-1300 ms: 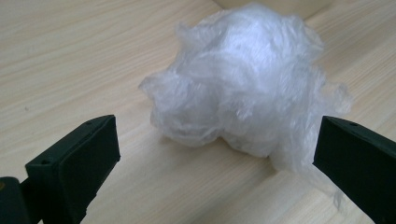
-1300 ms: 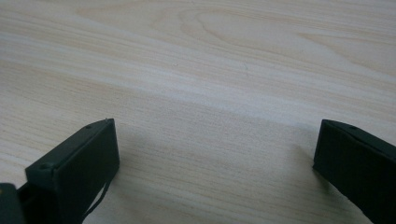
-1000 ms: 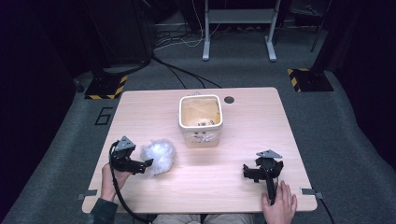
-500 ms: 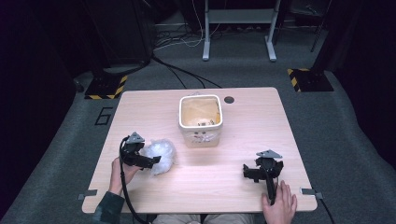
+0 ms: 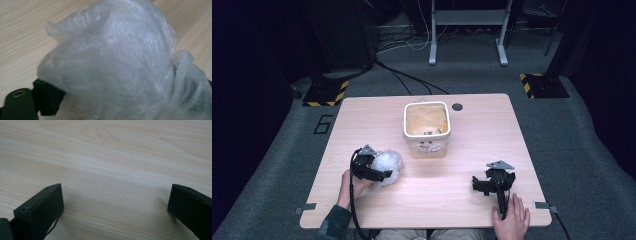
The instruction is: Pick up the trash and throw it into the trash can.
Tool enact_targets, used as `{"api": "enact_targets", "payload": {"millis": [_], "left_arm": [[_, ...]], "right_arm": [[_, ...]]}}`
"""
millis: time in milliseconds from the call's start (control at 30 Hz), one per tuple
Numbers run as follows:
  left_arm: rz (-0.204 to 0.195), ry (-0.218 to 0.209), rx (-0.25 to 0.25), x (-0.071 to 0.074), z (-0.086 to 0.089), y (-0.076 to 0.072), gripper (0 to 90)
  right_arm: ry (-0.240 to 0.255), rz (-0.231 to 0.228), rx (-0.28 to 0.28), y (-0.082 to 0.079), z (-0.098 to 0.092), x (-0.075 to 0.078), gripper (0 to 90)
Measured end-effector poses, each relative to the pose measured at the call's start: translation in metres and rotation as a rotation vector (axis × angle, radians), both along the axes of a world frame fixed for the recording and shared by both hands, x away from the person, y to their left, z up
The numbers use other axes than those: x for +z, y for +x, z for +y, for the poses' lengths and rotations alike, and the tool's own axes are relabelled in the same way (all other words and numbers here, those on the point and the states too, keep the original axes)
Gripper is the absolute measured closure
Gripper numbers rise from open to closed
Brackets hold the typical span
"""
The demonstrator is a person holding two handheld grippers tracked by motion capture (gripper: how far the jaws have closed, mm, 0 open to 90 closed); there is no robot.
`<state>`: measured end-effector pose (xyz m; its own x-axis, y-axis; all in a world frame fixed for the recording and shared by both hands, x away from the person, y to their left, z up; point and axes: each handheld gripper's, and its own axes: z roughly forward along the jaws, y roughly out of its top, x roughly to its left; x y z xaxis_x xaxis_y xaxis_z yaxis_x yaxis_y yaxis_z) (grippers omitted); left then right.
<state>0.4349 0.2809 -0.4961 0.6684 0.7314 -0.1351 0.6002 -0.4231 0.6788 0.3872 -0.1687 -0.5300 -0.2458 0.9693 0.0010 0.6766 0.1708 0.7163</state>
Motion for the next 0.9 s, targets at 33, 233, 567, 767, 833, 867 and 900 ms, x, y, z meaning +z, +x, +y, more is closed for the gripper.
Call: {"api": "enact_targets", "payload": {"millis": [33,233,567,767,833,867,900], "left_arm": [[-0.003,-0.002,-0.003,0.0,-0.001,0.0,14.6],[-0.016,-0.023,-0.004,0.0,0.0,-0.001,20.0],[-0.05,-0.03,0.004,0.005,0.002,-0.005,24.9],[-0.066,-0.031,0.009,0.012,0.004,-0.007,25.4],[-0.075,-0.034,0.011,0.013,0.004,-0.007,25.5],[-0.082,-0.034,0.013,0.015,0.004,-0.008,25.5],[-0.088,-0.031,0.013,0.017,0.004,-0.009,25.6]], "right_arm": [[0.0,0.0,0.0,0.0,0.0,0.0,0.0],[0.0,0.0,0.0,0.0,0.0,0.0,0.0],[0.0,0.0,0.0,0.0,0.0,0.0,0.0],[0.0,0.0,0.0,0.0,0.0,0.0,0.0],[0.0,0.0,0.0,0.0,0.0,0.0,0.0],[0.0,0.0,0.0,0.0,0.0,0.0,0.0],[0.0,0.0,0.0,0.0,0.0,0.0,0.0]]}}
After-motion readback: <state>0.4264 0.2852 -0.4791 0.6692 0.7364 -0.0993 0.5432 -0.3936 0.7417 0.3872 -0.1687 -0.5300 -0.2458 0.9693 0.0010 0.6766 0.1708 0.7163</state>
